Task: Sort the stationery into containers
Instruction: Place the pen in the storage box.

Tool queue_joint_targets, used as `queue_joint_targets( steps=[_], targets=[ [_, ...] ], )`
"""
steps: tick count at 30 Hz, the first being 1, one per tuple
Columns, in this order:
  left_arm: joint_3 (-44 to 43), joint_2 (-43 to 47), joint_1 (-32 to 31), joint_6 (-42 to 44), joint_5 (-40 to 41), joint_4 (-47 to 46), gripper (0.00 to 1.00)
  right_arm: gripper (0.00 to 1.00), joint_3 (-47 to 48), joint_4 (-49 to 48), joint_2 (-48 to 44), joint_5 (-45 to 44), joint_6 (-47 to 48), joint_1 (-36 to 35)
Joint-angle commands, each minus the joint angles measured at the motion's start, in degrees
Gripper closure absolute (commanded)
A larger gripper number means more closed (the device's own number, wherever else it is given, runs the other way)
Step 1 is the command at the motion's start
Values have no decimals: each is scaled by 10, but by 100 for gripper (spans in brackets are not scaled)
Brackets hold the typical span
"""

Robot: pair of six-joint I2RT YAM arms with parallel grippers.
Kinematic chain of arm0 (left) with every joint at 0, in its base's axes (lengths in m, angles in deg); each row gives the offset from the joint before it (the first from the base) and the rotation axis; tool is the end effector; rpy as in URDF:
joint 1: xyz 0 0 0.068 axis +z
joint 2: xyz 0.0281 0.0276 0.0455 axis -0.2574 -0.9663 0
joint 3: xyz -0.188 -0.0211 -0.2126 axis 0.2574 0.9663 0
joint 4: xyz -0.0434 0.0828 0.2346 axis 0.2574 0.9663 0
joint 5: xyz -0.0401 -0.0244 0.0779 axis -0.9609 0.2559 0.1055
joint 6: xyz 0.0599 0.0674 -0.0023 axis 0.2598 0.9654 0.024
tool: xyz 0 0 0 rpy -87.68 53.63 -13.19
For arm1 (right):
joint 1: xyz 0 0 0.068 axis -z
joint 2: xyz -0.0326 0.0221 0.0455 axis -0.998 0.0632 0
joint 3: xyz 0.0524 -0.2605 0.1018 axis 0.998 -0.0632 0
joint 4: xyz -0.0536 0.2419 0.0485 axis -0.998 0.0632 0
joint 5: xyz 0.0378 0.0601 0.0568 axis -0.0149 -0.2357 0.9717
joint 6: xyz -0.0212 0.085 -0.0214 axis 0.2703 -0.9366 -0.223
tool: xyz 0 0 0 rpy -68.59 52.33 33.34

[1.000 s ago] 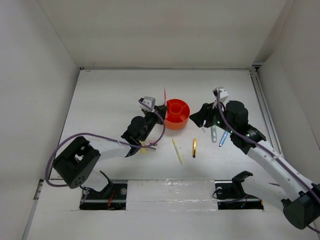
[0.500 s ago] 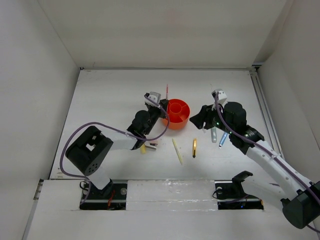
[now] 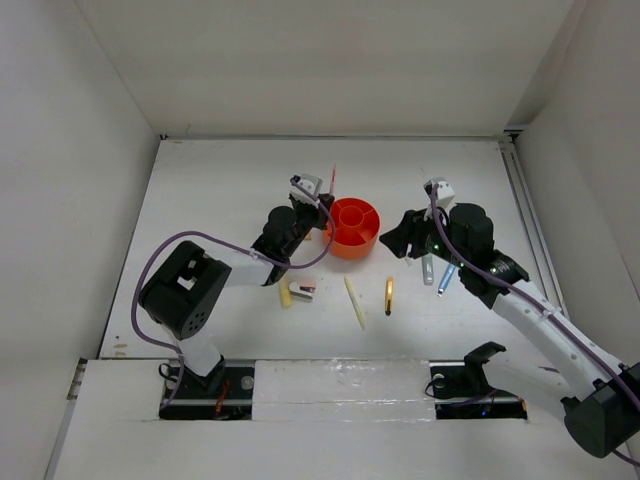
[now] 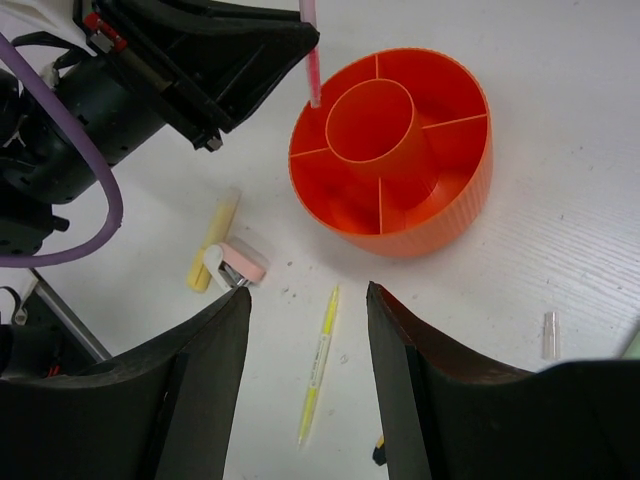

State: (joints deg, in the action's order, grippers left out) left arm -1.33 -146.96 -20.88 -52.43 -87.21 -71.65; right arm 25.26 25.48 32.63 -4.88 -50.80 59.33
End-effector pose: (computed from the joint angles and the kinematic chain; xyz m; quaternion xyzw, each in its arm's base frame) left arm 0.3165 -0.2258 0.2566 0.1626 0.6222 -0.2584 0.7209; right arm 0.2088 0.1290 0.3052 -0.1241 0.8024 0.3212 0.4875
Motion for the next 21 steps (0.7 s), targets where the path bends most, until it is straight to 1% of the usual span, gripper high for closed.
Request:
queue_joint_targets(
  steps=[1, 21],
  targets=[
    [-19, 2, -1, 9, -39, -9, 100, 44, 4, -18, -4, 9, 8, 4],
    [4, -15, -1, -19, -44, 12, 100, 44, -2, -24, 1, 19, 8, 4]
  ],
)
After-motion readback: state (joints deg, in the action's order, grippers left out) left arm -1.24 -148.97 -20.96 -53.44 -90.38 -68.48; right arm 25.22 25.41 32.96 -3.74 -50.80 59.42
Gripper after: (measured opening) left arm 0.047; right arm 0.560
